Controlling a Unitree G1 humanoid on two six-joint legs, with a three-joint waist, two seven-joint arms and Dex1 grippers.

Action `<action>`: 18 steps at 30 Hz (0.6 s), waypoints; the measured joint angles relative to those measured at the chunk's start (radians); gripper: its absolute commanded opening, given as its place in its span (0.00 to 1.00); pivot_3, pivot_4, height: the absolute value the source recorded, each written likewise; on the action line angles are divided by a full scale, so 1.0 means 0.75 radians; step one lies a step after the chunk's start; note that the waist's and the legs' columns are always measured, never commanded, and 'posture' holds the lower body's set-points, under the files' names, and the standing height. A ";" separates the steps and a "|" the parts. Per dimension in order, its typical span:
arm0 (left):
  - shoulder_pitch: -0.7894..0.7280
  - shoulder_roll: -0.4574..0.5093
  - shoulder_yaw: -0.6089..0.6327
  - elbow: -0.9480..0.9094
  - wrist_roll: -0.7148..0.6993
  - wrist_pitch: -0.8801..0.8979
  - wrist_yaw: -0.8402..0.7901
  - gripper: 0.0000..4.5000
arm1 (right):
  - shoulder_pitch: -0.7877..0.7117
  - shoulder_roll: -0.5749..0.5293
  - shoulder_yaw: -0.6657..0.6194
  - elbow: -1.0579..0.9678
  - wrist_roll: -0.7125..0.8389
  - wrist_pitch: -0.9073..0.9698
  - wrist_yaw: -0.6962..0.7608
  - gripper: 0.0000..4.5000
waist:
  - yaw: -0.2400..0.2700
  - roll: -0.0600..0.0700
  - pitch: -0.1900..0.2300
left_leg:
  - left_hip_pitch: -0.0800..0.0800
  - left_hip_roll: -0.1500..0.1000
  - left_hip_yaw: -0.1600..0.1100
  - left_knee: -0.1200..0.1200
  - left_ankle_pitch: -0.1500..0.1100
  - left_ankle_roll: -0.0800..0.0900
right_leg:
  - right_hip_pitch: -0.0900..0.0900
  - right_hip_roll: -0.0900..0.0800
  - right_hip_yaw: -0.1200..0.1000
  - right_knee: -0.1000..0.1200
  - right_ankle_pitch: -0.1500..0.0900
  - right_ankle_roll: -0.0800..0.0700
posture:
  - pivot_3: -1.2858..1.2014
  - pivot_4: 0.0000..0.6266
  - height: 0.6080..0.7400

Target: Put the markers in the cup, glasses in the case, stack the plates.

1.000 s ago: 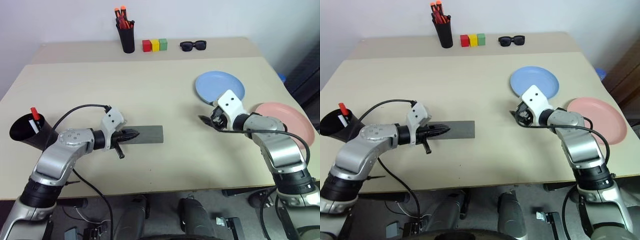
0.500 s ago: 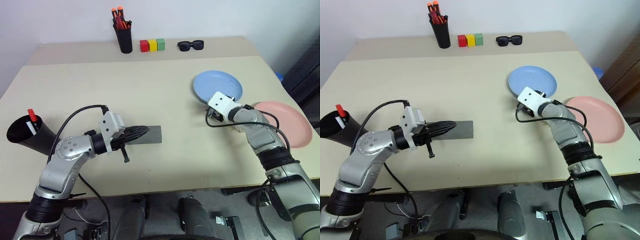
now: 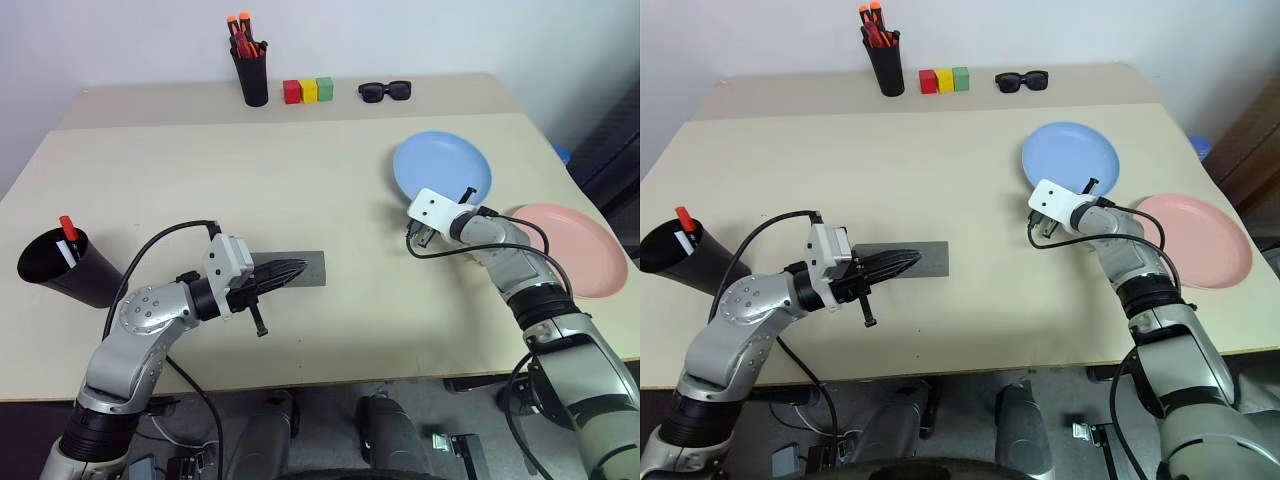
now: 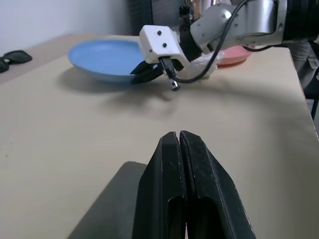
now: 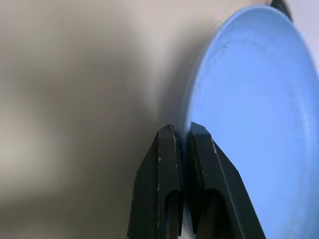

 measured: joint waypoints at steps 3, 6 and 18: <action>-0.017 -0.027 -0.010 0.018 0.000 -0.007 -0.004 0.00 | 0.088 -0.083 -0.060 -0.241 0.011 0.043 0.048 0.00 | 0.008 0.000 0.000 | 0.000 0.000 0.000 0.000 0.000 0.000 | 0.000 0.000 0.000 0.000 0.000 0.000 | 0.52 0.24 1.00; -0.071 -0.078 -0.054 0.059 0.000 -0.013 -0.013 0.00 | 0.263 -0.229 -0.240 -0.570 0.120 0.187 0.172 0.00 | 0.034 0.001 0.000 | -0.001 0.000 -0.001 0.002 0.000 0.001 | 0.001 -0.001 0.000 -0.001 -0.001 0.000 | 0.52 0.24 1.00; -0.247 -0.197 -0.250 0.227 0.001 -0.055 -0.184 0.00 | 1.132 -0.447 -0.927 -1.069 0.308 0.582 0.443 0.00 | 0.022 0.008 -0.005 | 0.002 0.002 0.003 0.003 -0.001 0.002 | 0.004 -0.001 0.000 -0.002 -0.003 -0.004 | 0.52 0.24 1.00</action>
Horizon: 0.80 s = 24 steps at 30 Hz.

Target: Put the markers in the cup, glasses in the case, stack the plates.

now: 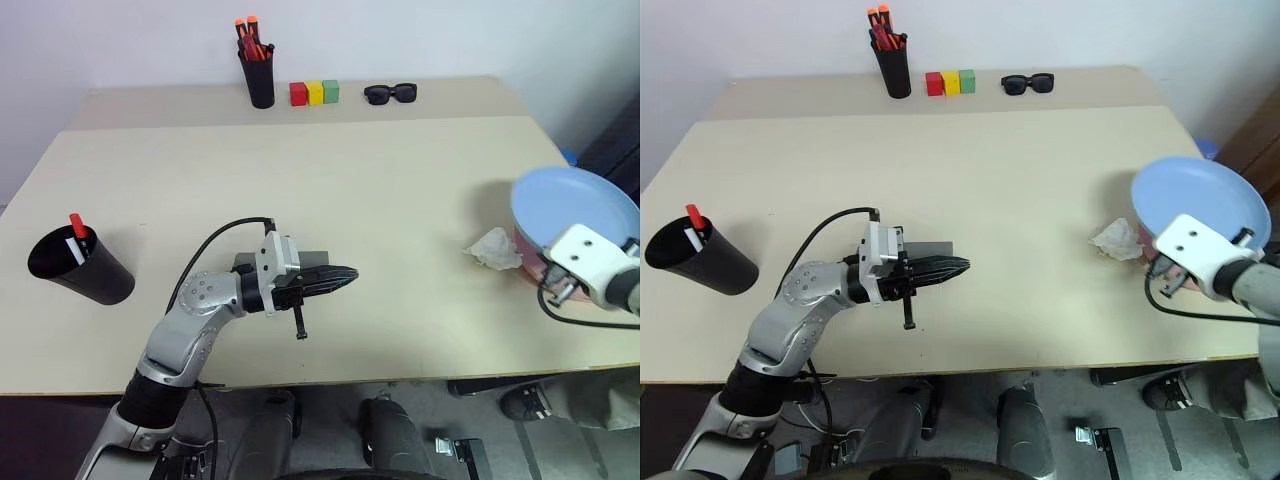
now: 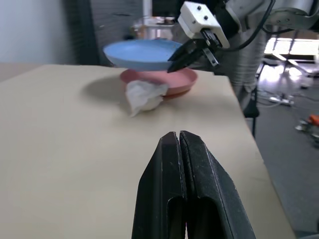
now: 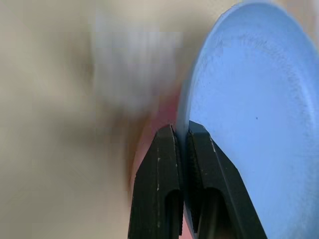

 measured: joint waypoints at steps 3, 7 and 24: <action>-0.019 -0.008 0.000 0.031 0.002 -0.006 -0.009 0.00 | 0.064 -0.001 0.003 0.017 -0.032 -0.047 -0.009 0.00 | 0.003 0.000 0.000 | 0.000 0.000 0.000 0.000 0.000 0.000 | 0.000 0.000 0.000 0.000 0.000 0.000 | 0.52 0.24 1.00; -0.016 -0.009 -0.001 0.033 0.002 -0.013 -0.009 0.00 | 0.041 0.004 0.023 0.064 -0.020 -0.054 -0.018 0.16 | 0.008 0.000 0.000 | 0.000 0.000 -0.001 0.001 0.000 0.000 | 0.000 -0.001 0.000 0.000 0.000 0.000 | 0.52 0.24 1.00; 0.002 0.007 0.004 -0.015 0.000 0.011 0.038 0.00 | -0.106 0.007 0.036 -0.119 0.205 0.078 0.068 0.90 | 0.014 0.000 0.000 | -0.002 0.002 -0.002 0.002 0.000 0.000 | 0.001 -0.001 -0.001 -0.001 0.000 0.000 | 0.52 0.24 1.00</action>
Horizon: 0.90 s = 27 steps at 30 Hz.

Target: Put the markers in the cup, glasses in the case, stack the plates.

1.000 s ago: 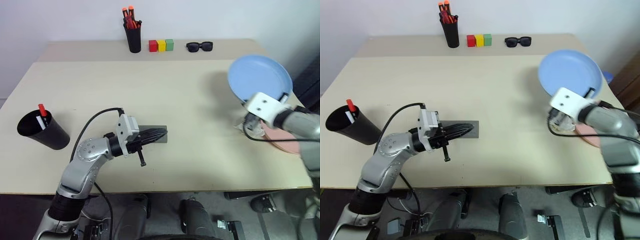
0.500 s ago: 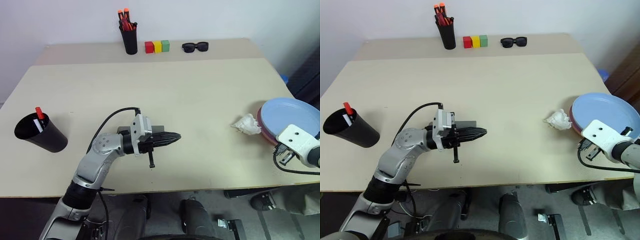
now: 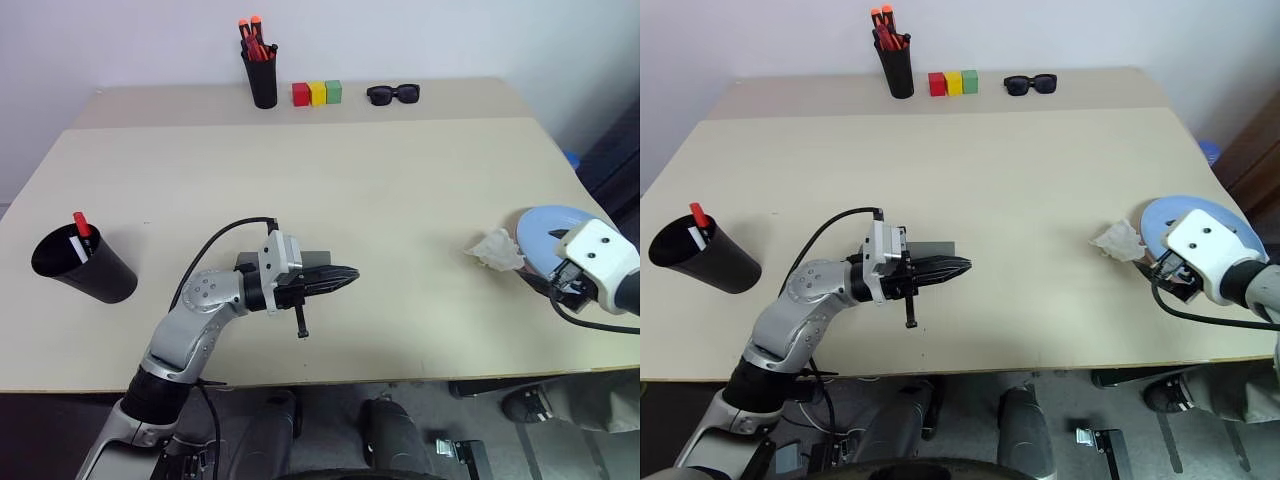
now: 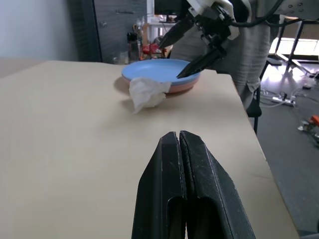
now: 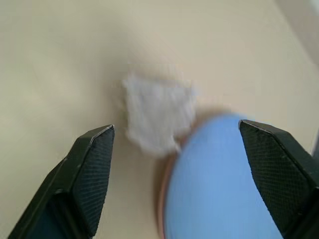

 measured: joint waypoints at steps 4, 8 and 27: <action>-0.006 -0.001 0.002 -0.009 0.000 0.002 0.024 0.00 | -0.070 0.025 0.253 0.119 -0.173 -0.130 -0.128 0.90 | 0.000 0.000 0.000 | 0.000 -0.001 0.000 0.000 0.000 0.000 | 0.000 0.000 0.000 0.000 0.000 0.000 | 0.52 0.24 1.00; -0.009 -0.004 0.002 -0.027 0.000 0.016 0.050 0.00 | -0.158 0.063 0.407 0.305 -0.330 -0.262 -0.284 0.84 | 0.000 0.001 0.000 | 0.000 -0.002 0.000 0.000 0.000 0.000 | -0.001 0.000 0.000 0.000 0.000 0.000 | 0.52 0.24 1.00; -0.003 -0.023 -0.003 -0.068 -0.002 0.047 0.067 0.00 | -0.131 0.039 0.153 0.156 -0.315 -0.203 -0.278 0.01 | 0.005 0.000 0.000 | -0.001 -0.002 -0.001 0.000 0.000 0.000 | 0.000 0.000 0.000 0.001 0.000 0.000 | 0.52 0.24 1.00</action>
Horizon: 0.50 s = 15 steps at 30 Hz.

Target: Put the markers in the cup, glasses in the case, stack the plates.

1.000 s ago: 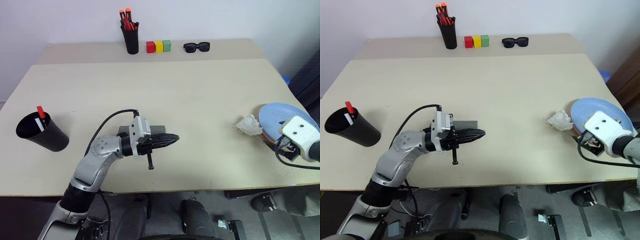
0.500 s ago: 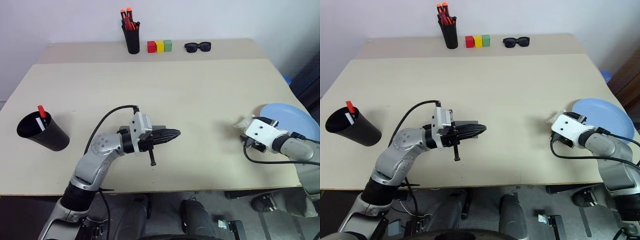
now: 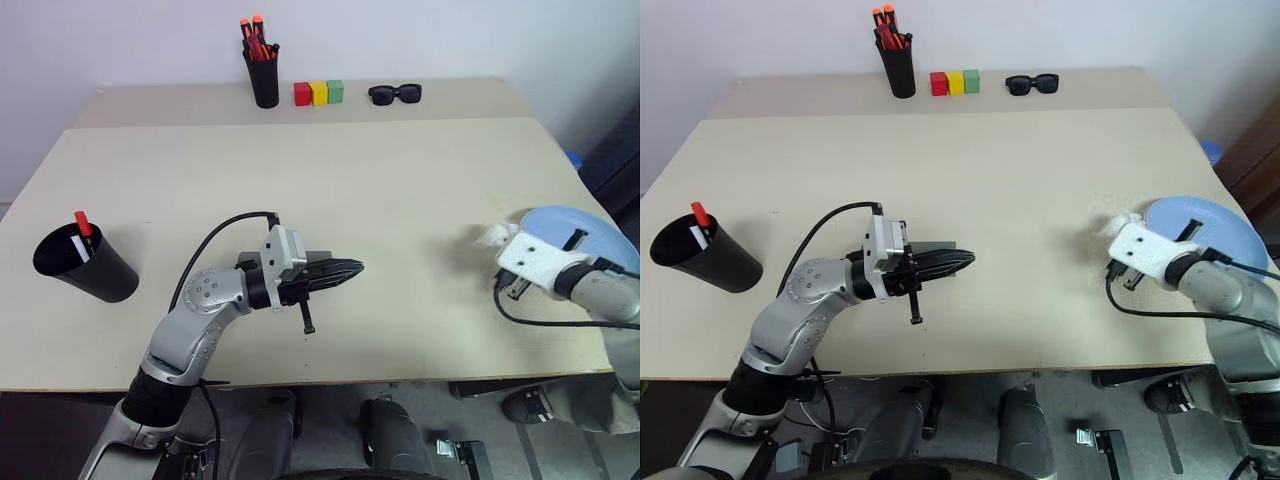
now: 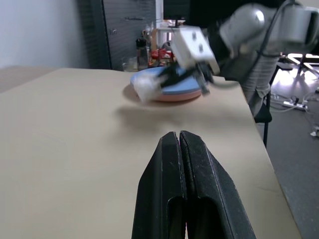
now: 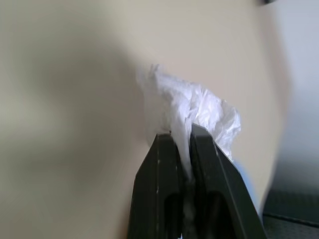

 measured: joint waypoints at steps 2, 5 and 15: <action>-0.008 -0.004 0.000 0.007 -0.001 0.000 -0.010 0.00 | 0.040 -0.034 -0.125 -0.011 0.011 0.071 0.008 0.01 | 0.005 -0.001 0.000 | 0.000 0.000 0.000 0.000 0.000 0.000 | 0.001 0.000 0.000 -0.001 0.000 0.000 | 0.52 0.24 1.00; -0.019 -0.013 -0.001 0.026 -0.001 0.000 -0.023 0.00 | 0.105 -0.047 -0.206 0.021 0.011 0.100 0.009 0.01 | -0.003 -0.001 0.000 | 0.001 -0.001 0.000 0.000 0.000 0.000 | 0.002 0.000 0.000 0.000 0.000 0.000 | 0.52 0.24 1.00; -0.030 -0.013 0.011 0.058 0.006 -0.006 -0.009 0.00 | 0.103 -0.030 -0.165 0.183 0.039 0.047 0.004 0.77 | -0.012 0.001 -0.001 | 0.002 0.000 0.001 0.000 0.000 0.000 | 0.001 0.000 0.000 0.000 0.000 0.000 | 0.52 0.24 1.00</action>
